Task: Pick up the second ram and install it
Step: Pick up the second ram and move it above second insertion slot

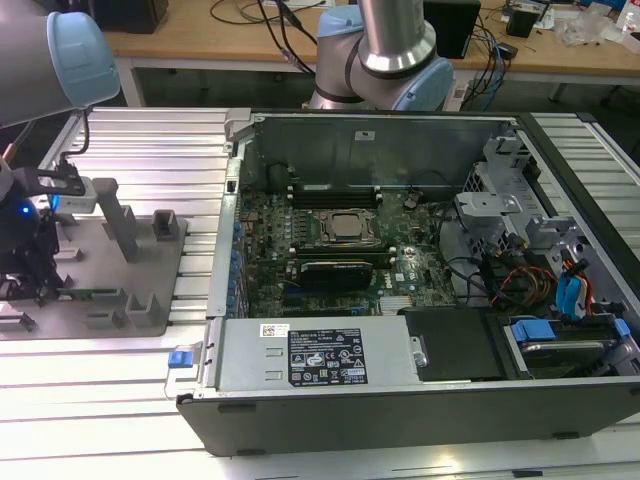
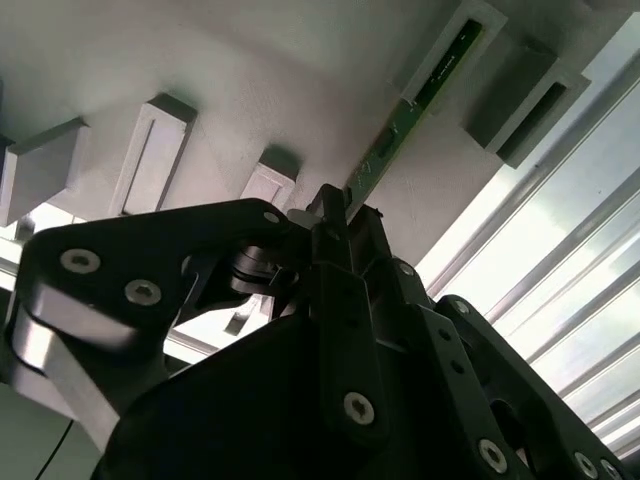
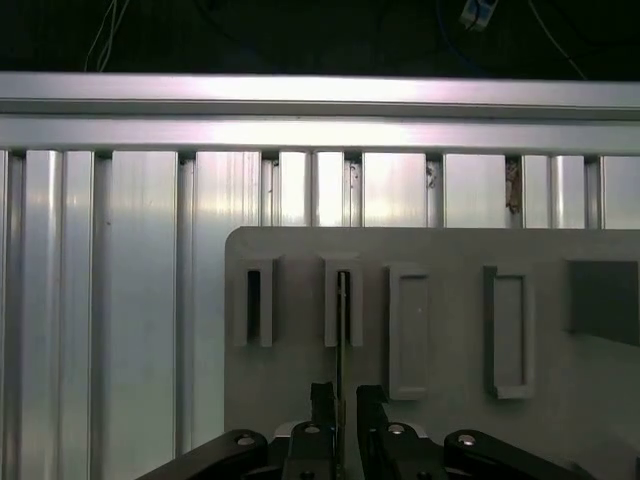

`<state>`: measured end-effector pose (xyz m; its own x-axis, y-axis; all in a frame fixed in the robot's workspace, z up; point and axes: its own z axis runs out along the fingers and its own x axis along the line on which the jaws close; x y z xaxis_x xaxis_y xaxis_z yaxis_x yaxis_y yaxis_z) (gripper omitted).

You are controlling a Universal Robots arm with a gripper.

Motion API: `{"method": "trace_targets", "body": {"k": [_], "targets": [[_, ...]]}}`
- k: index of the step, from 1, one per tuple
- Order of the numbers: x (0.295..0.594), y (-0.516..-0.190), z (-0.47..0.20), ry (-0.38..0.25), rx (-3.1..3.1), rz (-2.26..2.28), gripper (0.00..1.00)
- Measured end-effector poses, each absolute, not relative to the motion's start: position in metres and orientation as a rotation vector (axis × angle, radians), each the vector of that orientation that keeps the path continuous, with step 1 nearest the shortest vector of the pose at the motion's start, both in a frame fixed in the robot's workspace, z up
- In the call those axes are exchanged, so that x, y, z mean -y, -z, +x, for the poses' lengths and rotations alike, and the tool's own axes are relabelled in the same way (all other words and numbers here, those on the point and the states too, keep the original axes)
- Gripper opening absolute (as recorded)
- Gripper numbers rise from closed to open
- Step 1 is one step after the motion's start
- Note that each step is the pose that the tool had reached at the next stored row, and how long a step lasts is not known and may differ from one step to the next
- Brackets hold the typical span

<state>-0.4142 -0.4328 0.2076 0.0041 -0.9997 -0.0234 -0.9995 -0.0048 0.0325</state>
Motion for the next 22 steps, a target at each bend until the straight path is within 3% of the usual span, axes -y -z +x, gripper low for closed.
{"method": "trace_targets", "body": {"k": [15,17,22], "targets": [[0.4326,-0.2092,-0.4141,0.061,2.211,2.221,0.22],[0.4326,-0.2092,-0.4141,0.061,2.211,2.221,0.13],[0.4327,-0.2093,-0.4141,0.061,2.219,2.213,0.09]]}}
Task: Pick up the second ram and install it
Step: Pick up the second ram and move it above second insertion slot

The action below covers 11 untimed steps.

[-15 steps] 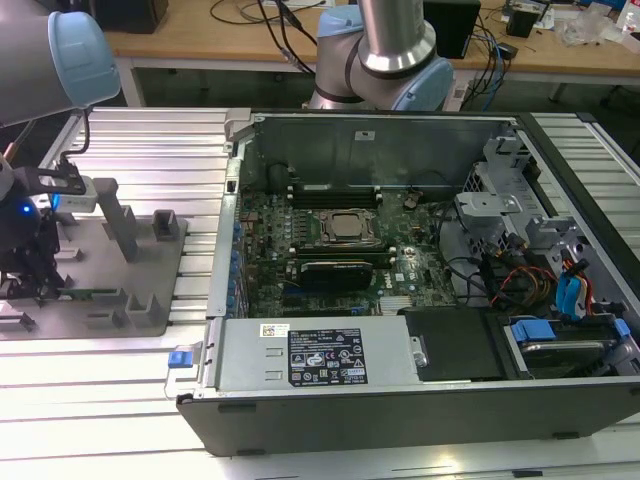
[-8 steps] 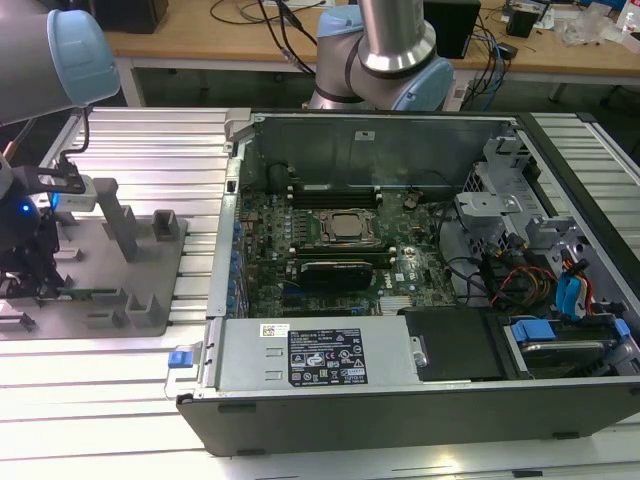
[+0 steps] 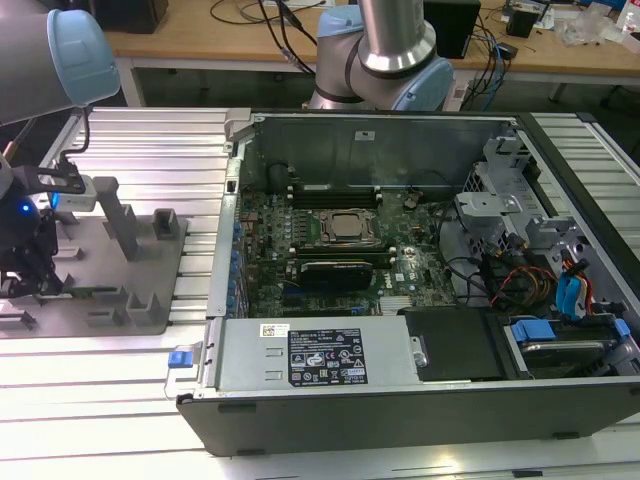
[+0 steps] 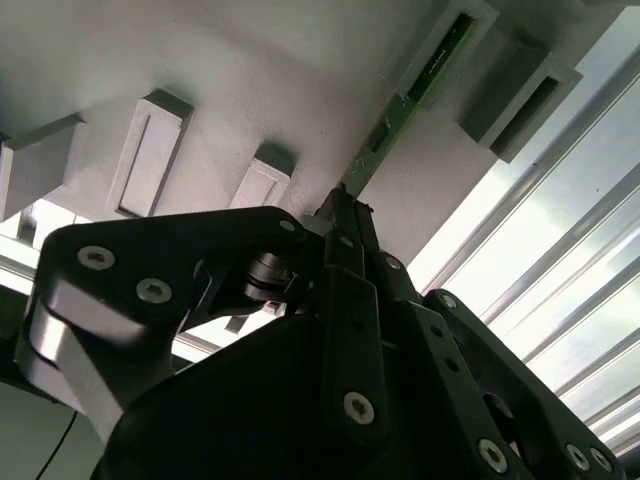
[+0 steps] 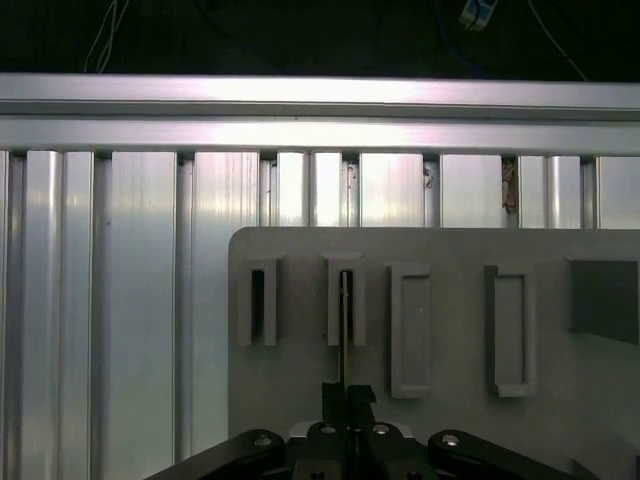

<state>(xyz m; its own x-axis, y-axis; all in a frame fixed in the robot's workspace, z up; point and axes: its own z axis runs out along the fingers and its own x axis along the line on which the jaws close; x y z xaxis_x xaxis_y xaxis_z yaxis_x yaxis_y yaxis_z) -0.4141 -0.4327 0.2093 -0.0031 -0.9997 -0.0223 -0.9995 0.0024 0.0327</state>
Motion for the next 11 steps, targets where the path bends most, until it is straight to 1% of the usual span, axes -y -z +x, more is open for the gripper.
{"method": "trace_targets", "body": {"k": [11], "targets": [[0.4327,-0.2113,-0.4142,0.061,2.221,2.211,0.09]]}}
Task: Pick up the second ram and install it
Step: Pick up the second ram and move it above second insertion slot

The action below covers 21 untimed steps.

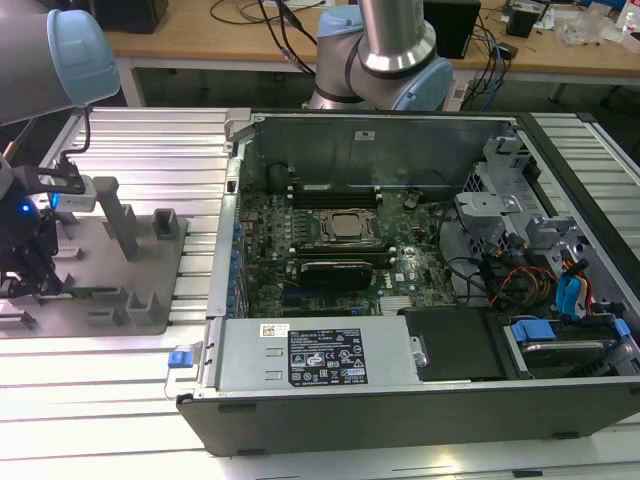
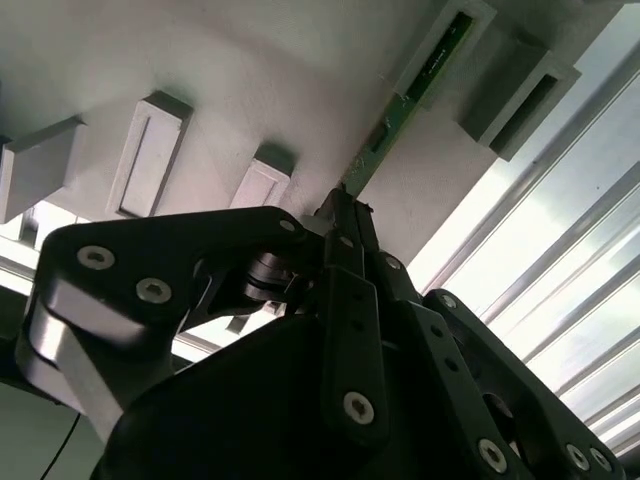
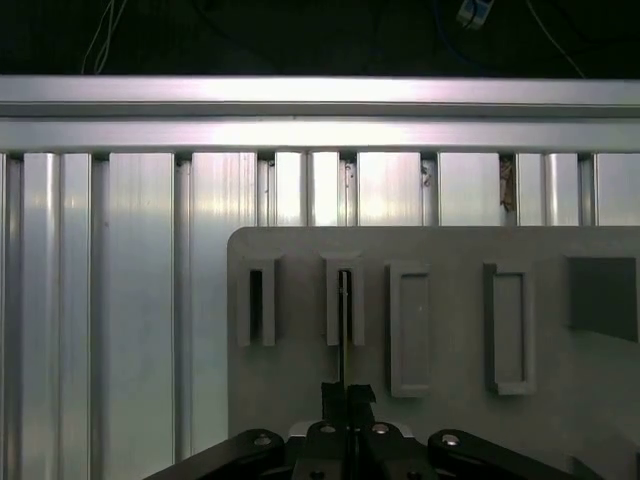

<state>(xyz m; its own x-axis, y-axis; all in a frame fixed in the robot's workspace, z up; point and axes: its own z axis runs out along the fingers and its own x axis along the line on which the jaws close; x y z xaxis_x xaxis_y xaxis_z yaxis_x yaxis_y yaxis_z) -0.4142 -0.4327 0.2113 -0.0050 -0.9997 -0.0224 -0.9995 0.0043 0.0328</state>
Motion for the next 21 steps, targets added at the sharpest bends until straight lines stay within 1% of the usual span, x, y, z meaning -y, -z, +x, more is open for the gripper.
{"method": "trace_targets", "body": {"k": [2,10,12,21], "targets": [[0.433,-0.217,-0.414,0.061,2.22,2.212,0.09],[0.433,-0.218,-0.414,0.061,2.22,2.211,0.09],[0.433,-0.231,-0.414,0.061,2.22,2.212,0.09],[0.432,-0.268,-0.414,0.061,2.22,2.212,0.09]]}}
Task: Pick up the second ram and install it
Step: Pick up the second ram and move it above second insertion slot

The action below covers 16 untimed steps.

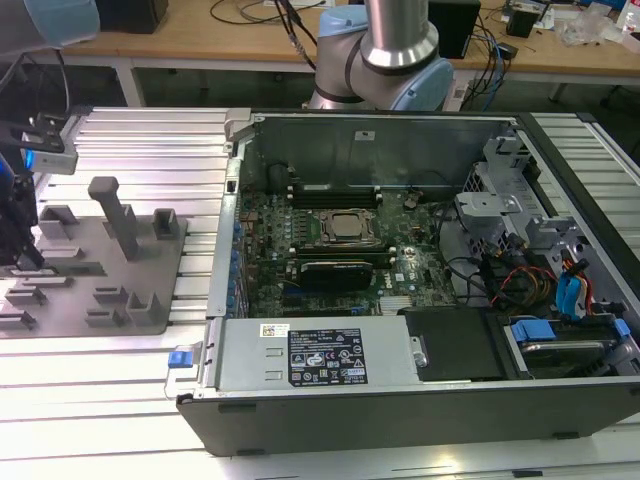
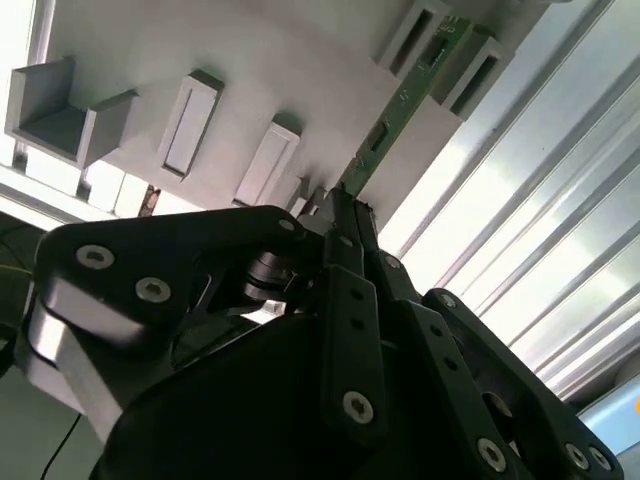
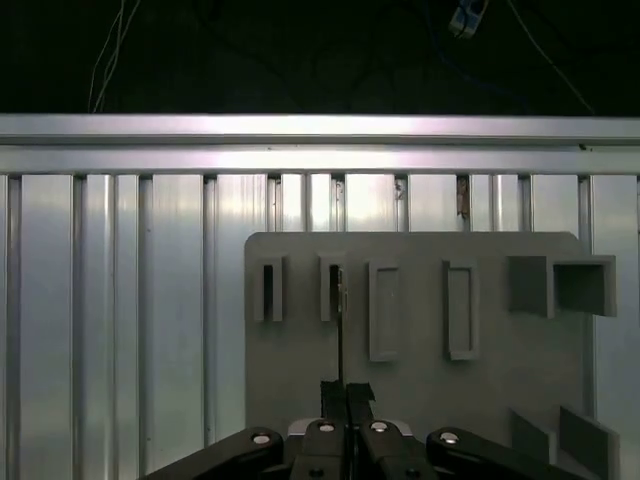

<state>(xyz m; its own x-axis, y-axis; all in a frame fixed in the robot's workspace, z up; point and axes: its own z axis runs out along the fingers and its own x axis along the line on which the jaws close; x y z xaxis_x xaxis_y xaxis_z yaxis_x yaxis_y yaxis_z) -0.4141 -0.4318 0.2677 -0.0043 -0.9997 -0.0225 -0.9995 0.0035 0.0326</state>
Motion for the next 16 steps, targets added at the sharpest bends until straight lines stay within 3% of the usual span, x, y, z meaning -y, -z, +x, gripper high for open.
{"method": "trace_targets", "body": {"k": [16], "targets": [[0.429,-0.325,-0.414,0.061,2.22,2.212,0.09]]}}
